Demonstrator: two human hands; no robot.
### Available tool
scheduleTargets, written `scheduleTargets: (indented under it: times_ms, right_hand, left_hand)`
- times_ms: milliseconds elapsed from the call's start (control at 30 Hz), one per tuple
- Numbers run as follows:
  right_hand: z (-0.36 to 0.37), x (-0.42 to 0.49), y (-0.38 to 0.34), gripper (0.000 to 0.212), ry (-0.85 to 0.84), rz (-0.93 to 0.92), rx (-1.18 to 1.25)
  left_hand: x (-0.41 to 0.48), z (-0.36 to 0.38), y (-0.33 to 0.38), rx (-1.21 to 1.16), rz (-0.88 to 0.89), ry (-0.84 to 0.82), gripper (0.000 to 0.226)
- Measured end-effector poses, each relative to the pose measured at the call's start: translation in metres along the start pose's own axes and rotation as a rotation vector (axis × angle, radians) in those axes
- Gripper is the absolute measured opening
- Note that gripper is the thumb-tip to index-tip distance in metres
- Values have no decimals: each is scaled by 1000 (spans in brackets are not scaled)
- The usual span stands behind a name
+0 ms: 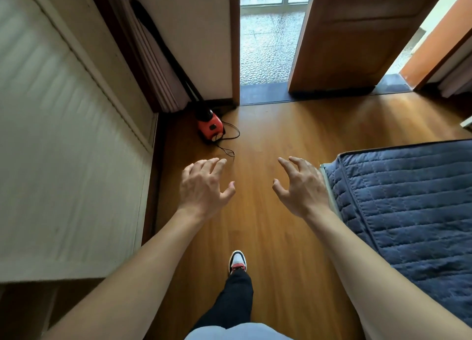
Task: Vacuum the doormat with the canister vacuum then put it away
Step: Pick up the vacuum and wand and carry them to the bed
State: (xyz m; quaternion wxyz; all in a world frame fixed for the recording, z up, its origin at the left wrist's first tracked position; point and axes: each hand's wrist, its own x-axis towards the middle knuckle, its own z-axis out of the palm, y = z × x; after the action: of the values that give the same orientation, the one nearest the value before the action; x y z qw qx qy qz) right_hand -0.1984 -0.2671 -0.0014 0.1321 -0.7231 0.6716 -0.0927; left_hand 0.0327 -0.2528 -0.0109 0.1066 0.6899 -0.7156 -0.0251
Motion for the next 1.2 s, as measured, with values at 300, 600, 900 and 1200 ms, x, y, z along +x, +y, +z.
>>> scheduleTargets:
  times_ms: [300,600,900,1200]
  right_hand:
    - [-6,168,-28,61,-17,2,-6]
    - [-7,294,-12,63,-41,-19,-5]
    - [-18,484,37,62,-1,-50,4]
    - [-30,657,48,66,-48,-148,-37]
  left_hand:
    - [167,9,-43,3,21,-19,62]
    - [295,30,-49,-31,-1,-21,62]
    - [462,65,-27,-35,-94,-38,61]
    - [582,85,-40,-25,-269,-61,65]
